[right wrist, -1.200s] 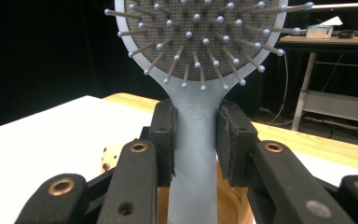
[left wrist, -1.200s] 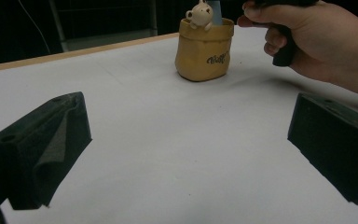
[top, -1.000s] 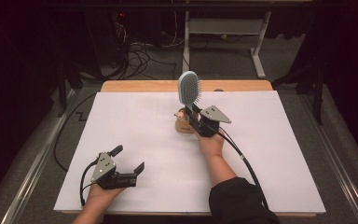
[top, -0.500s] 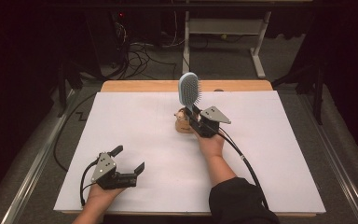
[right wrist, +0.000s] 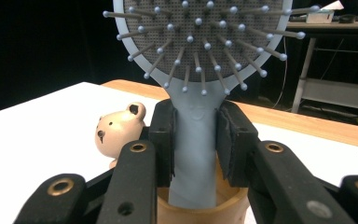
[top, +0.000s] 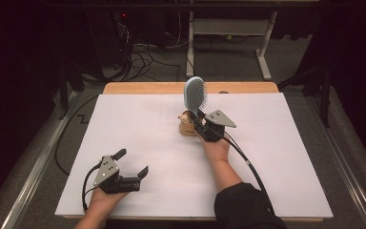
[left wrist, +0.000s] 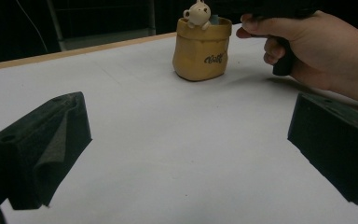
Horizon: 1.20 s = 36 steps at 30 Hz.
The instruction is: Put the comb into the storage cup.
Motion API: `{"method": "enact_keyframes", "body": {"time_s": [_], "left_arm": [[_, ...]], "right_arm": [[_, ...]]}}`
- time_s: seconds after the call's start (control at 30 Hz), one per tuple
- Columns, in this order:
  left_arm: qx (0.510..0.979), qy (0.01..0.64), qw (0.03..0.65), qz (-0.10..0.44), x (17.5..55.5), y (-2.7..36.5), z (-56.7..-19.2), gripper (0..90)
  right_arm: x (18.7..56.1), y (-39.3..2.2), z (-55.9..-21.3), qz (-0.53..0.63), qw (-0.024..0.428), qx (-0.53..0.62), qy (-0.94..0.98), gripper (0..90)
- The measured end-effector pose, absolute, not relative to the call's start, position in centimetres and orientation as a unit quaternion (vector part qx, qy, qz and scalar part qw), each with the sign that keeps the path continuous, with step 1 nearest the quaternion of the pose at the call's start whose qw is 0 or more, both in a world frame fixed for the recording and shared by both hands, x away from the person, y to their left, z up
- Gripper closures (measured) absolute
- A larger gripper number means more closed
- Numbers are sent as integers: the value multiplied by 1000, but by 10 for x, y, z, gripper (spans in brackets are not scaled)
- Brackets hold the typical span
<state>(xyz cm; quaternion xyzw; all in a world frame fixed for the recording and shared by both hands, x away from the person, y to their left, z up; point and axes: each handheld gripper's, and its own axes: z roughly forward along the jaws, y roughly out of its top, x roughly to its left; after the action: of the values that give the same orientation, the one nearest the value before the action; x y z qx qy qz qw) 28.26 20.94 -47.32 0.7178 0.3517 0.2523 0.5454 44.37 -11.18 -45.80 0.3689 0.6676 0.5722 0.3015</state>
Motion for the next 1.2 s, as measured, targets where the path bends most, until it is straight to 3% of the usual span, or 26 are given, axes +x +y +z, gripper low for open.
{"method": "enact_keyframes", "body": {"time_s": [1.2], "left_arm": [[723, 347, 543, 249, 283, 208, -474, 2]], "right_arm": [[457, -101, -448, 542, 290, 404, 678, 709]]}}
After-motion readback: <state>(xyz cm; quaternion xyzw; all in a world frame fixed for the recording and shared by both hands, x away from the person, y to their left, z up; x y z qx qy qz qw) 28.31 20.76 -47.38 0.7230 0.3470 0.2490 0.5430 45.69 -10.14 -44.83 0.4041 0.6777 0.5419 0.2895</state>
